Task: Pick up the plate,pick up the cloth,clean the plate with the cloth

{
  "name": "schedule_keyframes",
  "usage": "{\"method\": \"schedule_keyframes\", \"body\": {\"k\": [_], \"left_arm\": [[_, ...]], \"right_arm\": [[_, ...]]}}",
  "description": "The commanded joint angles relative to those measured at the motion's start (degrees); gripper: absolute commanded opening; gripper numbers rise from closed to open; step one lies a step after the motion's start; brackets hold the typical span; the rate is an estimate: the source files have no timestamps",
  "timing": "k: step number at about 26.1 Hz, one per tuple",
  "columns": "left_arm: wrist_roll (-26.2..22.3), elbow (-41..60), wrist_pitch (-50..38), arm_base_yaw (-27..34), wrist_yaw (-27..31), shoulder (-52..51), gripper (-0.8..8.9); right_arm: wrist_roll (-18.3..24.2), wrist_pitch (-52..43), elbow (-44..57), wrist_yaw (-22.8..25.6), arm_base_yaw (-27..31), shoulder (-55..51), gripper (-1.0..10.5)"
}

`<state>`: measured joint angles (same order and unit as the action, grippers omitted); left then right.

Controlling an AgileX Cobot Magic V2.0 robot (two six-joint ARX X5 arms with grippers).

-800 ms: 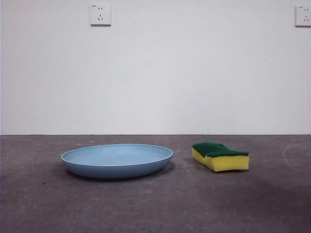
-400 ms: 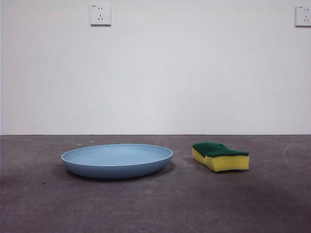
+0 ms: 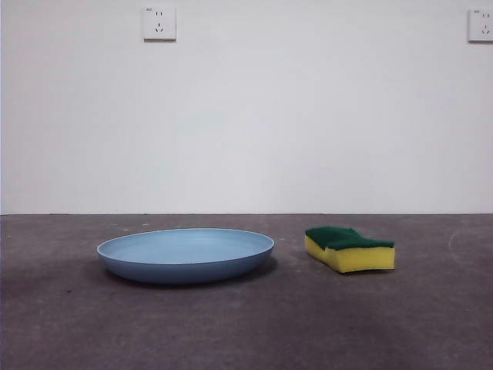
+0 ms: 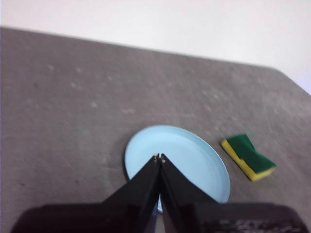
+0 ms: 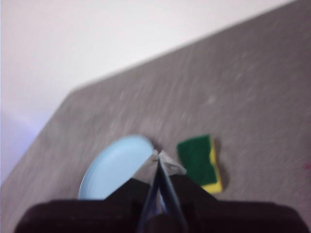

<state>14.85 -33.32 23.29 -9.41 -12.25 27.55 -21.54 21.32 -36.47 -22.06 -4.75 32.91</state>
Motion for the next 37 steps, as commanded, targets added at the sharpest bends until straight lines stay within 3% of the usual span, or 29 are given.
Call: {"method": "schedule_keyframes", "body": {"k": [1, 6, 8, 10, 14, 16, 20, 28, 31, 37], "left_arm": [[-0.2, -2.8, 1.4, 0.1, -3.3, 4.9, -0.03], [-1.7, -6.6, 3.5, 0.1, -10.9, 12.9, 0.01], [-2.3, -7.2, 3.8, 0.1, -14.1, 15.1, 0.12], [-2.7, -7.3, 3.8, 0.1, -16.9, 16.9, 0.98], [-2.6, -7.3, 4.3, 0.1, -18.0, 19.7, 3.71], [-2.5, -7.3, 4.4, 0.1, -18.0, 20.8, 4.36], [-1.1, -8.6, 3.6, 0.1, -13.7, 25.8, 4.38], [-6.5, -25.4, 7.0, -0.7, -6.2, 52.4, 4.37], [-6.3, -29.8, 7.6, -1.2, -2.9, 61.5, 4.37], [-6.3, -31.6, 6.0, -3.0, -1.0, 72.5, 4.36]], "right_arm": [[7.4, 5.8, -6.6, -3.7, 0.1, 6.6, 0.0], [15.3, 18.4, -17.5, -5.0, 0.1, 17.2, 0.0], [16.6, 22.3, -20.4, -5.0, 0.1, 20.2, 0.3], [17.1, 25.8, -23.1, -4.7, 0.1, 23.2, 1.5], [17.2, 27.2, -24.6, -4.5, 0.1, 26.5, 5.0], [17.2, 27.2, -24.6, -4.5, 0.1, 27.3, 5.9], [17.2, 27.0, -24.6, -4.6, 0.1, 27.5, 6.0], [17.1, 27.0, -24.6, -4.6, 0.1, 27.5, 6.0], [17.1, 27.0, -24.6, -4.6, 0.1, 27.5, 6.0], [16.9, 27.0, -24.6, -4.6, 0.1, 27.5, 6.0]]}}
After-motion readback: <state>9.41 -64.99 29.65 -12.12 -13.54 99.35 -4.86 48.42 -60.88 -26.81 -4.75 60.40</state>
